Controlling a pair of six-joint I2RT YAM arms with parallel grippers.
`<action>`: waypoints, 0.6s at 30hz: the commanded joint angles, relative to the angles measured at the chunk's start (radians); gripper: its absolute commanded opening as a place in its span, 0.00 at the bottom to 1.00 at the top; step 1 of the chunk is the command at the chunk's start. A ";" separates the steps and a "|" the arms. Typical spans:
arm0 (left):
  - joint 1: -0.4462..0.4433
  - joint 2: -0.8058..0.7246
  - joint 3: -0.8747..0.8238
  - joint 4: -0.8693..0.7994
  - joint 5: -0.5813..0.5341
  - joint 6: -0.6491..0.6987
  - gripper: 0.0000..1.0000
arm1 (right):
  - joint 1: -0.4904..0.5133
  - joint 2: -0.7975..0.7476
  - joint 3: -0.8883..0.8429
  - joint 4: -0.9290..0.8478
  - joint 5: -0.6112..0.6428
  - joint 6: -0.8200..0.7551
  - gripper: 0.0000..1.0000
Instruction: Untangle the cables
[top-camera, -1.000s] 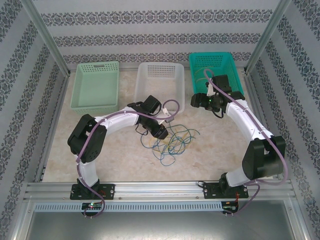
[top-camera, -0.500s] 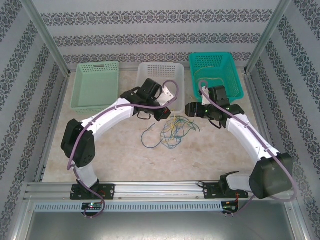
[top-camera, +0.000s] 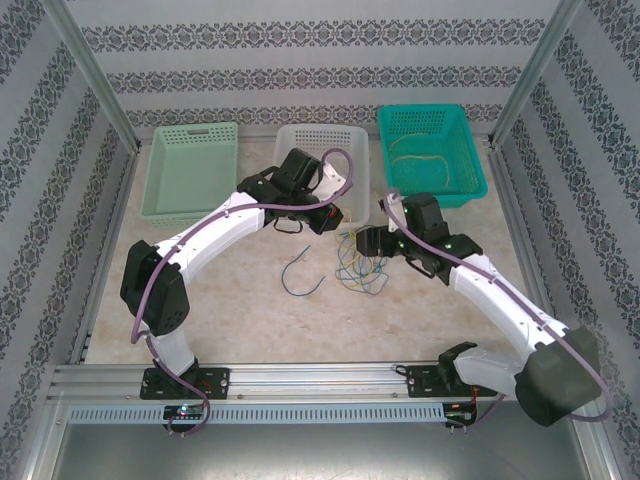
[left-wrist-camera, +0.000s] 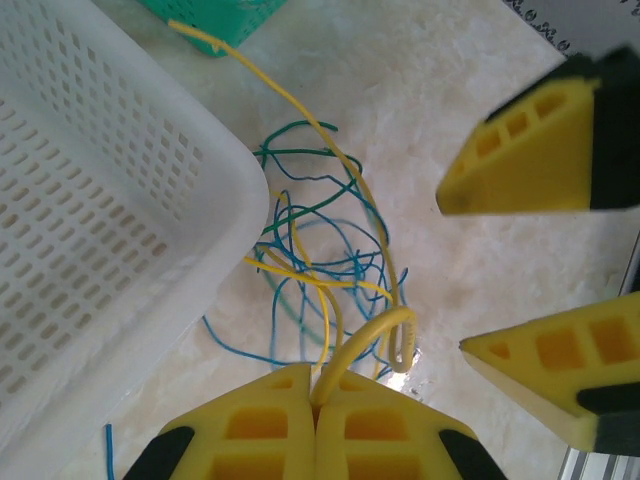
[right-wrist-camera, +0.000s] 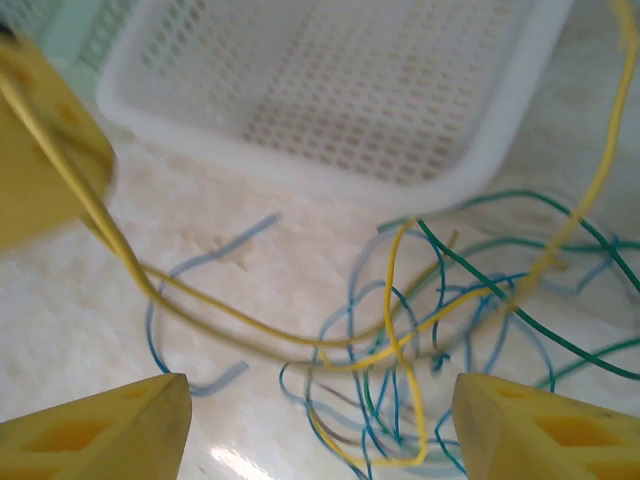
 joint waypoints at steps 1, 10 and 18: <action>0.015 -0.020 0.030 -0.009 -0.005 -0.038 0.00 | 0.002 -0.090 -0.085 0.021 0.097 0.067 0.64; 0.030 -0.031 0.078 -0.055 0.006 -0.032 0.00 | 0.027 -0.142 -0.192 0.119 0.142 0.139 0.69; 0.054 -0.115 0.065 -0.015 0.052 -0.097 0.00 | 0.039 -0.052 -0.218 0.219 0.138 0.102 0.70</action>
